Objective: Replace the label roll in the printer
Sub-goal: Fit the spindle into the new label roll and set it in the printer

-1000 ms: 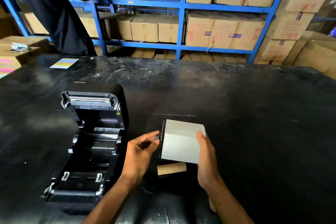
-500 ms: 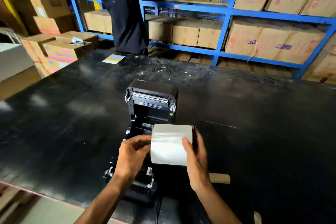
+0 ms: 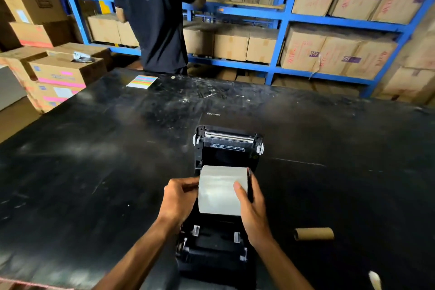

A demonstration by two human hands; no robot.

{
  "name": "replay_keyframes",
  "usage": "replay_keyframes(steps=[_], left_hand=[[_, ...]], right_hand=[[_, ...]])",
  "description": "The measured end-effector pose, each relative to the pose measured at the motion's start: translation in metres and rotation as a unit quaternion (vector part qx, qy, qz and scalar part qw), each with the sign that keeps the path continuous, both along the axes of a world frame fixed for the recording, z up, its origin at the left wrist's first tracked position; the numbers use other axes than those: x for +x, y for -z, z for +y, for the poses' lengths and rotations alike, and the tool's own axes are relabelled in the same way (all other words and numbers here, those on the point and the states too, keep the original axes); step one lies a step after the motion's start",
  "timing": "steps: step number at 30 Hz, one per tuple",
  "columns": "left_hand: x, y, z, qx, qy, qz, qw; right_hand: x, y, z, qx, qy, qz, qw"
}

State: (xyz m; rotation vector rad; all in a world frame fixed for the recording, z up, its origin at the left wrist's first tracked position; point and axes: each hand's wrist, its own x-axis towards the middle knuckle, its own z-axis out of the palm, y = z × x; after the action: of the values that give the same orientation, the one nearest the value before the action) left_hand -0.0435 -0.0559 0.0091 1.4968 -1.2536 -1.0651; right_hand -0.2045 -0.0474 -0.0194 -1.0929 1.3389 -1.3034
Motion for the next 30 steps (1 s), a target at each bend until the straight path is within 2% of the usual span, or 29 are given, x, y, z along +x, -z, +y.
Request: replay_keyframes(steps=[4, 8, 13, 18, 22, 25, 30], left_hand=[[0.011, 0.004, -0.013, 0.035, 0.028, 0.012, 0.999], [0.010, 0.003, -0.016, 0.095, 0.003, 0.150, 0.984], [0.011, 0.013, -0.012, 0.067, 0.052, 0.211, 0.974], [0.014, 0.022, -0.010, 0.072, 0.057, 0.216, 0.972], [0.016, 0.026, -0.008, 0.084, 0.071, 0.172, 0.979], [0.015, 0.029, -0.007, 0.093, 0.052, 0.173, 0.979], [0.015, 0.028, -0.006, 0.089, 0.056, 0.144, 0.984]], right_hand=[[0.008, 0.005, 0.000, -0.007, 0.002, 0.025, 1.000], [0.006, 0.005, -0.005, -0.012, -0.011, 0.063, 0.998], [-0.002, 0.013, -0.005, -0.005, -0.032, 0.095, 0.995], [-0.005, 0.018, -0.004, 0.012, -0.050, 0.131, 0.990], [-0.005, 0.021, -0.004, 0.016, -0.065, 0.134, 0.989], [-0.005, 0.024, -0.004, 0.016, -0.084, 0.139, 0.987], [-0.002, 0.030, -0.002, 0.047, -0.061, 0.173, 0.982]])
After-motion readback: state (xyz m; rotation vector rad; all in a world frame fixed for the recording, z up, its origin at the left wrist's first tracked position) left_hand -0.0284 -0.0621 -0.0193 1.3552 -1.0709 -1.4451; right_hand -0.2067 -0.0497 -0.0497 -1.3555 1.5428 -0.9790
